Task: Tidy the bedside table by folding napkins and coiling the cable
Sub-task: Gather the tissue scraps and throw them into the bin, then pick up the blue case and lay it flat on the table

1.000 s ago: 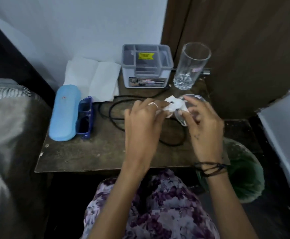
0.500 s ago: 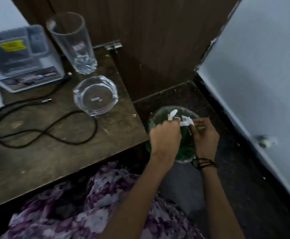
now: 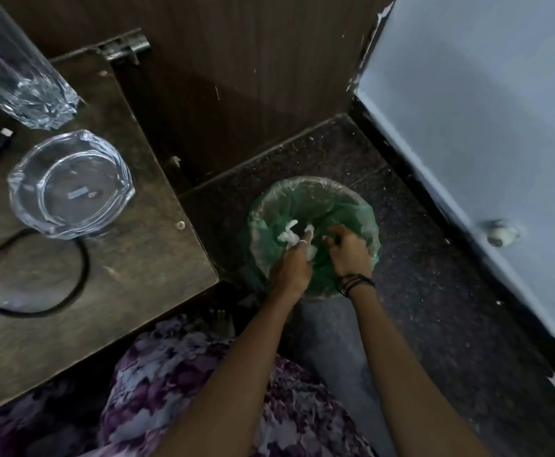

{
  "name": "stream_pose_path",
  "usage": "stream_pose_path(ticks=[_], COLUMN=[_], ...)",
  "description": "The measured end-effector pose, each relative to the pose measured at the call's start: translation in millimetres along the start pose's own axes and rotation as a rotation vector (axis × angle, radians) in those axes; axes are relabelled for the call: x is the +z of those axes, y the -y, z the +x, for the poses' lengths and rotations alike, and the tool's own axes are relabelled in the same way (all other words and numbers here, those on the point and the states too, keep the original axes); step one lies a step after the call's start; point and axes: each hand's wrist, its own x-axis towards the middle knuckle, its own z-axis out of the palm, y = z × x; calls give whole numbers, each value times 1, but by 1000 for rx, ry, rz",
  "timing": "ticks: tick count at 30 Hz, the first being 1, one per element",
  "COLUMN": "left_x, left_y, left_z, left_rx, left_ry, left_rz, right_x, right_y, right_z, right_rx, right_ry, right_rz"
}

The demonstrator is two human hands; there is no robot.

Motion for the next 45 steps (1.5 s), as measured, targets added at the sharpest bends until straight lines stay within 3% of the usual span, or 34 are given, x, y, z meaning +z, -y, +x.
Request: stream_pose_path(ticks=[6,11,14,21,25,33,40,45], left_x=[-22,-74,-103,-165,-193,-226,-248,-256], left_y=[-22,-61,-63,-8,39,121,156,178], left_z=[-8,-57,-104,-185,-217,-257,-268,-271], left_rx=[-36,120,233,303,287,123,39,17], left_ry=[-129,-333,-472,-809,-931,-1022,-999,-1071], left_rz=[-115,-364,-479,-539,-526,-319,-151,-123], right_x=[-17,-56,-74,-64,-41,8,34,52], right_y=[21,74,114,206,246,299,336,350], right_z=[-20,-56,-82,-141,-170,-207,-216,-221], right_rx=[-74,-236,-369,-614,-746,-877,-962,-995], right_ry=[-119,-346,-385,-130,12,230,271,254], right_rz=[164,536,706,758,663,460,324,309])
